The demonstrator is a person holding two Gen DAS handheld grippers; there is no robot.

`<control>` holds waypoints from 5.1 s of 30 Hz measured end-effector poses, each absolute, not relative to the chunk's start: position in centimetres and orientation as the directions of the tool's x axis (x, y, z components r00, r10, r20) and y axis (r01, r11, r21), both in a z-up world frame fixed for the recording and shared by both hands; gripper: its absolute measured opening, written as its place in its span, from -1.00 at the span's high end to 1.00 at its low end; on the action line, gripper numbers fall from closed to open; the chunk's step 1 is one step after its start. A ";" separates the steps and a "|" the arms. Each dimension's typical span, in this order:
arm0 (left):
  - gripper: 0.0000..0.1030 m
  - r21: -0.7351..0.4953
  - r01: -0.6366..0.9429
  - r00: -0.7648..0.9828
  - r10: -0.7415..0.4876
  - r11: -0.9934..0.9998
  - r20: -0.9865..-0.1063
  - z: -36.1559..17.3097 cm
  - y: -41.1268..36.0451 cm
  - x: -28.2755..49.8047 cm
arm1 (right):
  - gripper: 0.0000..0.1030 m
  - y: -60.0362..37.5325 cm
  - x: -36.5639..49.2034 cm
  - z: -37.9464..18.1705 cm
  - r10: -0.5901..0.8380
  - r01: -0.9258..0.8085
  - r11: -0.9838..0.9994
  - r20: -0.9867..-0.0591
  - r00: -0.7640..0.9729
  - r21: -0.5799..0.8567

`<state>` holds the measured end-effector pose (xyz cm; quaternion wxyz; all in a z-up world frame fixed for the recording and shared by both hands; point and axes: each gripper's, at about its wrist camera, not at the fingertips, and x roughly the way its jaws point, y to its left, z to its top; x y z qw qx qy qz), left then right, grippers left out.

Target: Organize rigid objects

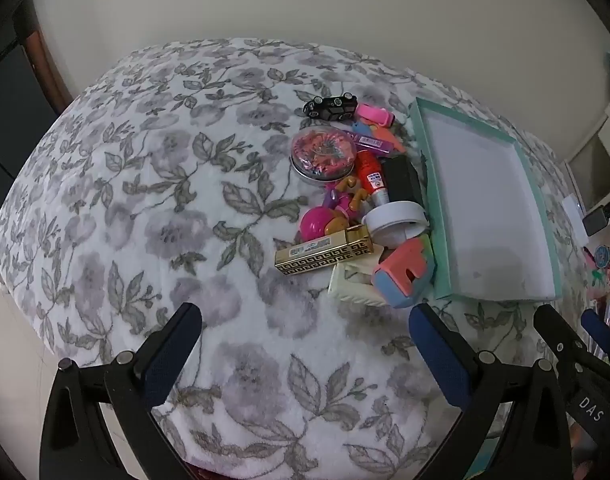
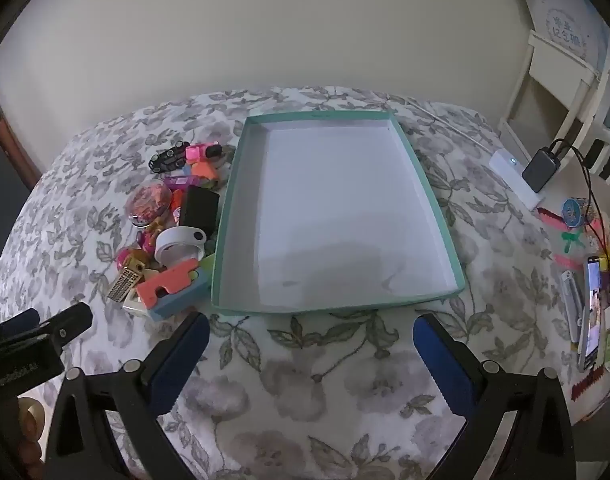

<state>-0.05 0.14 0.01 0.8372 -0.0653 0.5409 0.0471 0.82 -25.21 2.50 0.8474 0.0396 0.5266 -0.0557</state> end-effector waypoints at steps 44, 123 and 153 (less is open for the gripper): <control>-1.00 -0.075 -0.136 0.395 -0.015 0.988 -0.918 -0.2 0.0 0.0 | -1.00 -26.1 1.1 1.6 -0.068 0.159 0.987 -0.910 0.409 -0.003; -0.38 0.104 -0.244 0.072 0.125 0.964 -0.990 -11.1 3.8 5.5 | -0.61 -19.4 8.1 -3.2 0.211 0.027 0.974 -0.949 0.235 0.223; 0.44 0.051 -0.123 0.095 0.063 0.991 -0.993 -11.3 -0.2 6.3 | -0.26 -16.0 10.3 -6.5 0.283 0.124 0.944 -0.943 0.176 0.306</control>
